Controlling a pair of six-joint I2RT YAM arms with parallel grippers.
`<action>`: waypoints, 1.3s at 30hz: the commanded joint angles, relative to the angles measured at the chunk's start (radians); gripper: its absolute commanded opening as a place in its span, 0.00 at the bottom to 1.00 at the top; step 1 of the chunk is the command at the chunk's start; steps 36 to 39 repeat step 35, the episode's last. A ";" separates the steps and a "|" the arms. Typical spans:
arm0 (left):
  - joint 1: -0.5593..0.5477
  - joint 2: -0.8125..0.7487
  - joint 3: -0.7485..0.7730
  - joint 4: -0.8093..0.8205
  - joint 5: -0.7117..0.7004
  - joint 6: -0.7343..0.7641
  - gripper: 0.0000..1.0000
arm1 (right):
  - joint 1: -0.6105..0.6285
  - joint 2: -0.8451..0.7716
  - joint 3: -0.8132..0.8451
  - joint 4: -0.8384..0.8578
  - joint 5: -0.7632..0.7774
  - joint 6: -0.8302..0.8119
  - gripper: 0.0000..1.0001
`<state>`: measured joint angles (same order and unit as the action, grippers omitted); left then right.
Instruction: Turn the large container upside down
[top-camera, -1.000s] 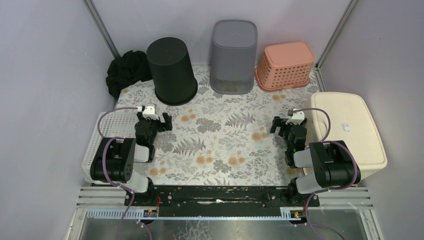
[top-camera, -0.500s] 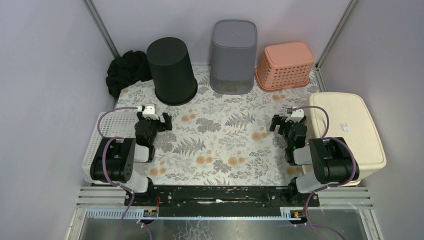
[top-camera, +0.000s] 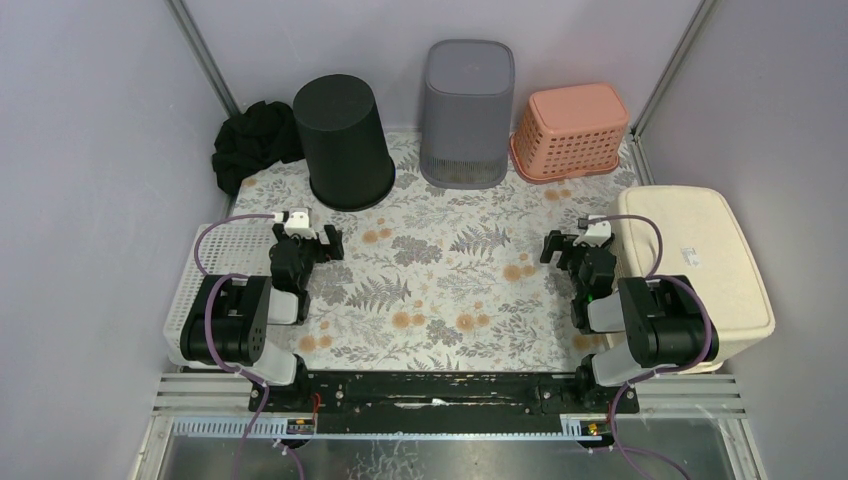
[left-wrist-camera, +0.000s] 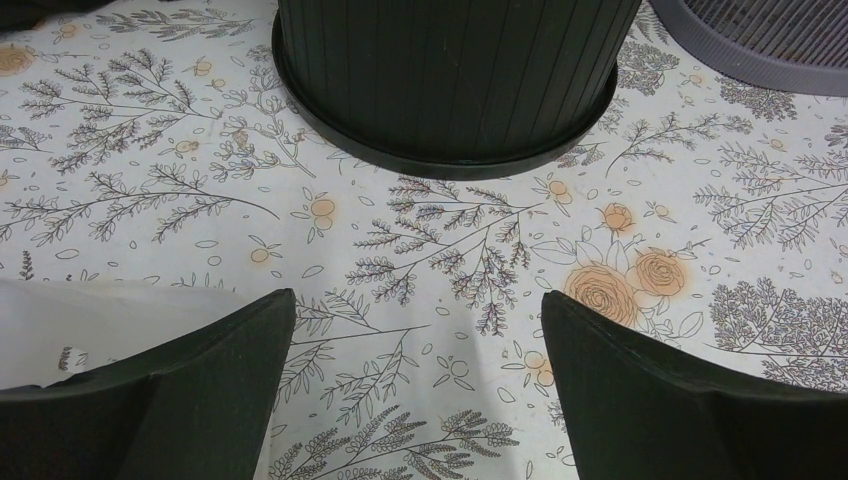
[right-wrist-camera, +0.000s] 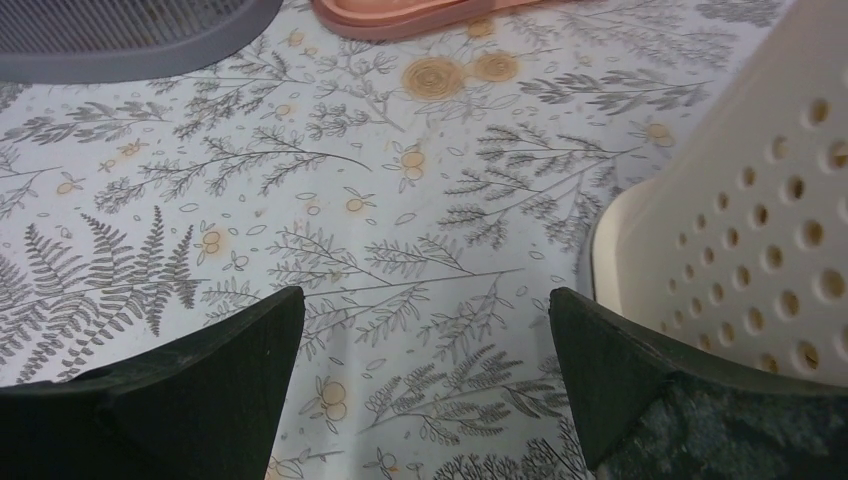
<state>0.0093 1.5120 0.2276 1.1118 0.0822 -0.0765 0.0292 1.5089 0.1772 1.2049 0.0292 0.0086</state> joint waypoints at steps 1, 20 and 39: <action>0.006 0.007 0.014 0.071 -0.021 0.012 1.00 | -0.037 0.008 -0.083 0.249 0.173 0.067 0.99; 0.005 0.005 0.015 0.072 -0.022 0.011 1.00 | -0.040 0.003 0.048 -0.001 -0.005 0.000 0.99; 0.006 0.006 0.015 0.072 -0.022 0.012 1.00 | -0.040 0.005 0.047 0.002 -0.006 0.001 0.99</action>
